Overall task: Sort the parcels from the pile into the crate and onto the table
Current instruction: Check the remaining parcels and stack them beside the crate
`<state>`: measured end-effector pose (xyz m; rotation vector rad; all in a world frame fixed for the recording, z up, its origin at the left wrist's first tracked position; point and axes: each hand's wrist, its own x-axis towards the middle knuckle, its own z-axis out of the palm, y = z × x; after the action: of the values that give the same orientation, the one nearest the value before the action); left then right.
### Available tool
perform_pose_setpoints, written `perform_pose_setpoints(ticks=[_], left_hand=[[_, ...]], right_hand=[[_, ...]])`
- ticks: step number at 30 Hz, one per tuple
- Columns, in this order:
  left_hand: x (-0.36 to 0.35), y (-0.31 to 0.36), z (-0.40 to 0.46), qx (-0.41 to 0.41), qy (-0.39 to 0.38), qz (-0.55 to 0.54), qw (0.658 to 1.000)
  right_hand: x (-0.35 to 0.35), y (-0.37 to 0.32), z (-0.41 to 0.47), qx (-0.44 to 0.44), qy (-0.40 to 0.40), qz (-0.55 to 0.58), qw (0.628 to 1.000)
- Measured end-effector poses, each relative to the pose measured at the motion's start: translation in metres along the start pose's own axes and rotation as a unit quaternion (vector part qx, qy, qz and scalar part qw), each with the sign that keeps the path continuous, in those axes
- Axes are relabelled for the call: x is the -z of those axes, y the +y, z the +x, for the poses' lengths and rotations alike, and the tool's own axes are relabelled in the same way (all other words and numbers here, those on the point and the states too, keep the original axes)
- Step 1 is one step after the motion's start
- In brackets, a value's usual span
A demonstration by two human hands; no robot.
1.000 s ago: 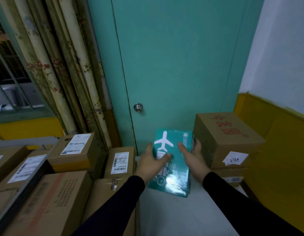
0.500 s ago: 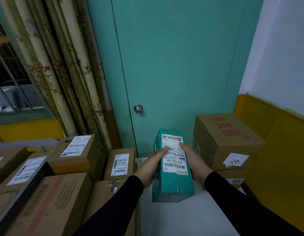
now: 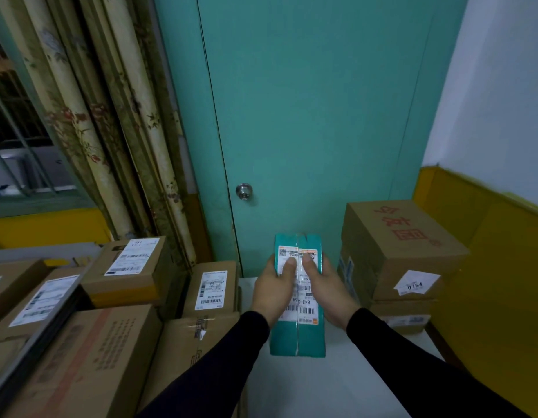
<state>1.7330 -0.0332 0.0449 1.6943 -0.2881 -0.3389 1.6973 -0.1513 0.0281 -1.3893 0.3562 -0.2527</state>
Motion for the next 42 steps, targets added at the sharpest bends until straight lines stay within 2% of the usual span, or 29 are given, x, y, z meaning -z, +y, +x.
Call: perform_pose_setpoints(ticks=[5,11,15,18,21,25,29,34,42], left_hand=[[0.003,-0.002,0.001,-0.002,-0.021,-0.025,0.999],[0.003,0.000,0.003,0.007,-0.014,-0.027,1.000],[0.010,0.000,0.004,0.034,-0.063,-0.048,0.996],[0.011,0.001,0.001,0.085,-0.105,-0.093,0.987],[0.008,-0.001,0.002,0.109,-0.093,-0.138,0.980],[0.016,-0.004,0.005,0.157,-0.057,-0.248,0.954],[0.016,-0.008,0.005,0.156,-0.070,-0.235,0.957],[0.012,-0.012,0.007,0.108,-0.080,-0.209,0.969],[0.011,-0.015,0.004,0.099,-0.062,-0.153,0.981]], right_hand=[[0.001,-0.001,0.001,-0.001,-0.009,-0.003,1.000],[-0.003,0.002,0.003,0.003,0.017,-0.021,1.000],[0.005,-0.013,0.012,-0.016,0.040,0.044,0.998],[0.012,-0.031,0.018,-0.056,0.059,0.088,0.993],[0.012,-0.035,0.018,-0.062,0.017,0.089,0.994],[0.010,-0.023,0.007,-0.069,-0.063,0.038,0.995],[0.005,-0.008,0.001,-0.089,-0.113,0.066,0.987],[0.005,-0.008,0.001,-0.069,-0.118,0.063,0.989],[0.002,0.001,-0.001,-0.069,-0.089,0.072,0.991]])
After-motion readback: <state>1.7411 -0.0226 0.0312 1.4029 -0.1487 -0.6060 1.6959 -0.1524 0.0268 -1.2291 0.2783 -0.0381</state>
